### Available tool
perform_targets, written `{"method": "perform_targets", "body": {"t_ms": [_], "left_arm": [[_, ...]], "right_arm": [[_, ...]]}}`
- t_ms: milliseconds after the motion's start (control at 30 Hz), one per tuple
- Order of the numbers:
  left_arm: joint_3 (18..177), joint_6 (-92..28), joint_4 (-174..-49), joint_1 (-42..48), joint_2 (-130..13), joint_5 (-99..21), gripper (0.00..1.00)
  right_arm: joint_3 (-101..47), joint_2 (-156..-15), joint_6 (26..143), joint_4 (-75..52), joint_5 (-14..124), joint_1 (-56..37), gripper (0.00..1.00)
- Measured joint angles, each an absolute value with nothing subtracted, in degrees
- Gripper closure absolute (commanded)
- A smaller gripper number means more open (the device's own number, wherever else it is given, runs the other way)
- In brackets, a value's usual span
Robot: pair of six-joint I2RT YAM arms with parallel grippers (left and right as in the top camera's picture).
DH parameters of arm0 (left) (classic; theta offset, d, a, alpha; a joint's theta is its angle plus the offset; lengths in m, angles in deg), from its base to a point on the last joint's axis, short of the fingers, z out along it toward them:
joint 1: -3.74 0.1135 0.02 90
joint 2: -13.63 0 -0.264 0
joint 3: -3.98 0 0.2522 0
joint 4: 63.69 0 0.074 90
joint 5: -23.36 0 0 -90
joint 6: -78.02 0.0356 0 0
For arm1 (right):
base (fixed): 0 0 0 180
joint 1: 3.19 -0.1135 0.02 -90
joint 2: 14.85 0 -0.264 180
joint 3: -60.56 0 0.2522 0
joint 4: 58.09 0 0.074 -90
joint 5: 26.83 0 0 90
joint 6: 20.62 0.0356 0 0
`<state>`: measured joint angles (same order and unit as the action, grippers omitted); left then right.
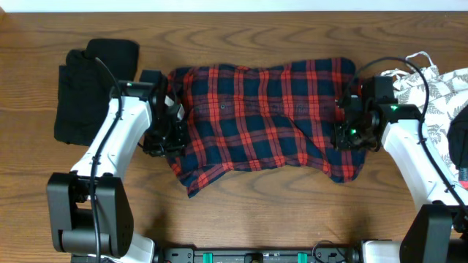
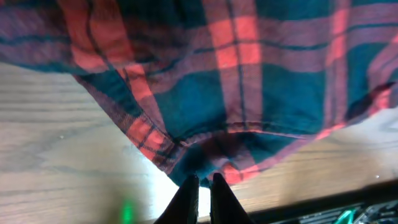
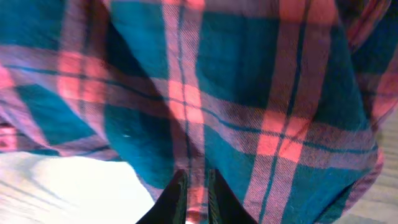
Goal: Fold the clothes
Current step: 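Release the shirt and lift both grippers off its sides, then move both grippers to the shirt's near bottom corners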
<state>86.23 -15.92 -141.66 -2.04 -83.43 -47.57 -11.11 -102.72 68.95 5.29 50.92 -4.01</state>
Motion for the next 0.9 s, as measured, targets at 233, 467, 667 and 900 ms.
{"method": "perform_targets", "body": {"t_ms": [233, 467, 667, 900], "left_arm": [[81.95, -16.66, -139.71, -2.04, -83.43, -47.55, 0.89], [81.68, -16.69, -137.40, -2.04, -83.43, -47.53, 0.87], [81.68, -16.66, -136.19, -2.17, -83.43, -44.82, 0.88], [81.05, -16.69, -132.50, -5.19, -83.43, -43.05, 0.88]], "right_arm": [[-9.60, -102.72, 69.67, 4.88, 51.73, -4.01, 0.87], [-9.60, -102.72, 70.22, 4.94, 52.17, -4.01, 0.87], [-8.40, -102.72, 70.68, 4.90, 52.30, -4.01, 0.89], [-5.60, -102.72, 71.77, 2.28, 52.30, -4.01, 0.89]]}}
